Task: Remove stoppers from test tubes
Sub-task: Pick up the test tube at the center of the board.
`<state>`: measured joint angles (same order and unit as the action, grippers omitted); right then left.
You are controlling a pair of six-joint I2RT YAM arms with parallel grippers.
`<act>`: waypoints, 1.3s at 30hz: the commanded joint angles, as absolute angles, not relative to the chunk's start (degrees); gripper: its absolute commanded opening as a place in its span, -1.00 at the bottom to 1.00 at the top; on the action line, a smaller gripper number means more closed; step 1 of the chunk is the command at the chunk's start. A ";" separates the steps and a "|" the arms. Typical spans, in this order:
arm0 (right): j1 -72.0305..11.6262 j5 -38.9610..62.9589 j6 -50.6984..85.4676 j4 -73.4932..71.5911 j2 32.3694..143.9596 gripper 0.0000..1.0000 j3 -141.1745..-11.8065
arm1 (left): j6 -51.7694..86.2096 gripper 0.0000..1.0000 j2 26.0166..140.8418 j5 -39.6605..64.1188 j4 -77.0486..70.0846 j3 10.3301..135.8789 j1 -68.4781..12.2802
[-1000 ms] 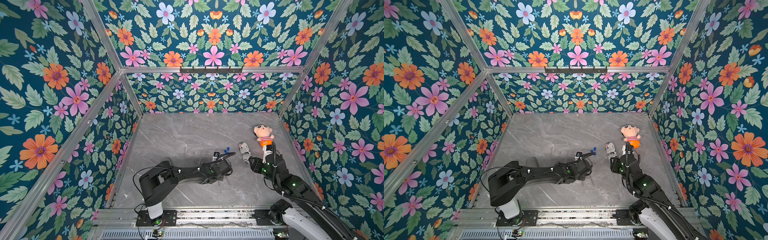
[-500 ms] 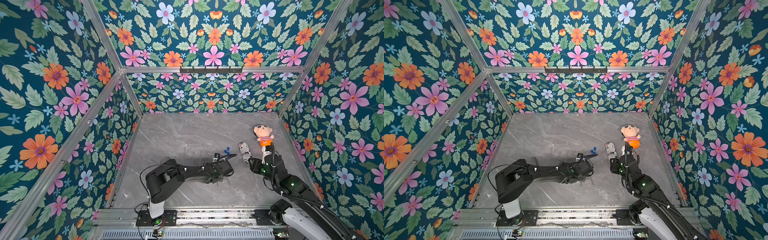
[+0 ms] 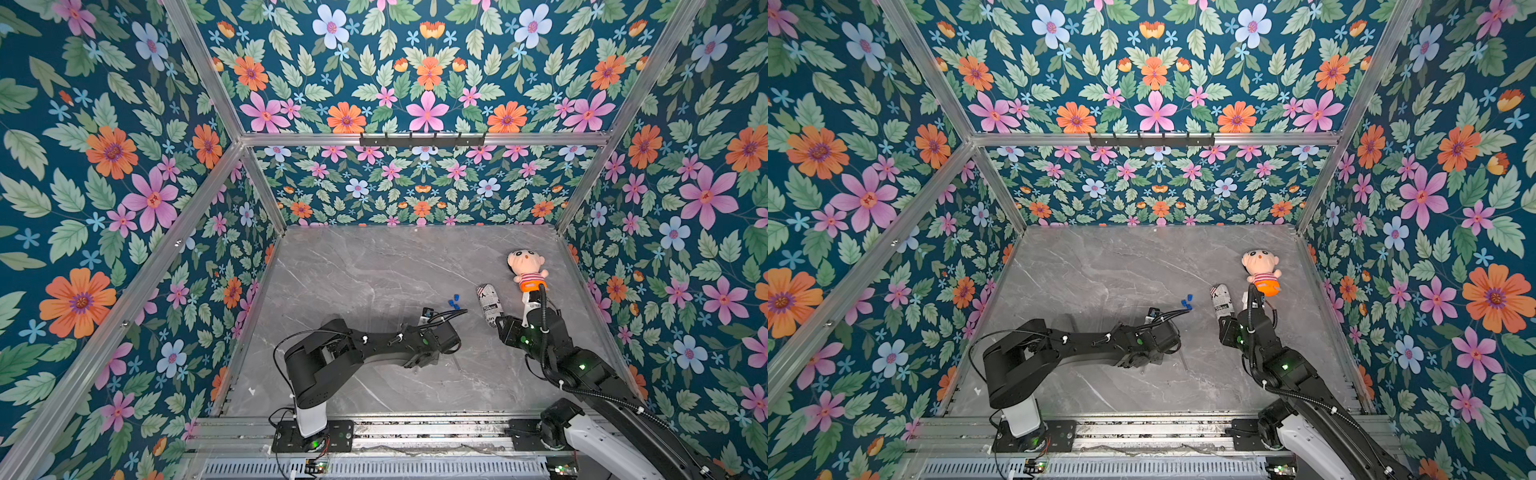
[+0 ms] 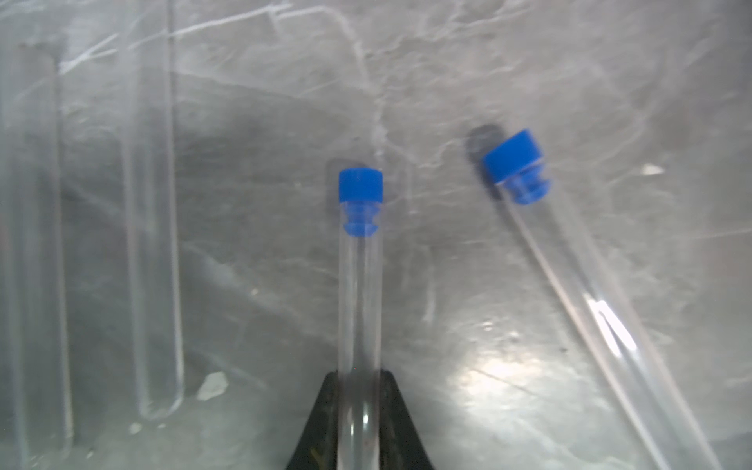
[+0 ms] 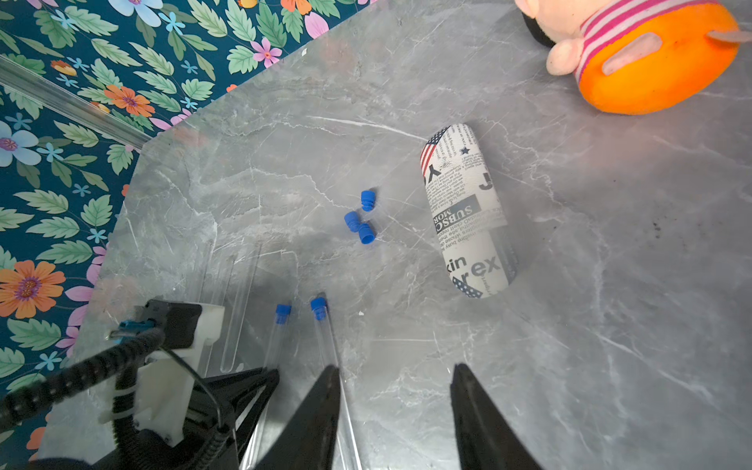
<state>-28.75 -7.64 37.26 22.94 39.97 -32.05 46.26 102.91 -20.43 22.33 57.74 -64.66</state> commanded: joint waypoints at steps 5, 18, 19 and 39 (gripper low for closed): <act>-28.83 -7.47 38.14 21.12 40.67 -0.07 -32.25 | 45.37 -0.82 101.06 -20.91 24.26 56.29 -63.47; -28.78 -7.21 38.49 20.80 41.65 -0.08 -32.43 | 45.22 -0.54 102.66 -19.86 25.05 56.27 -63.44; -28.83 -7.20 38.57 20.75 41.64 -0.08 -32.43 | 45.22 -0.54 102.67 -19.86 25.05 56.17 -63.38; -28.92 -6.33 39.20 21.02 41.49 -0.09 -34.17 | 35.62 -0.82 92.86 -20.39 13.29 53.59 -62.59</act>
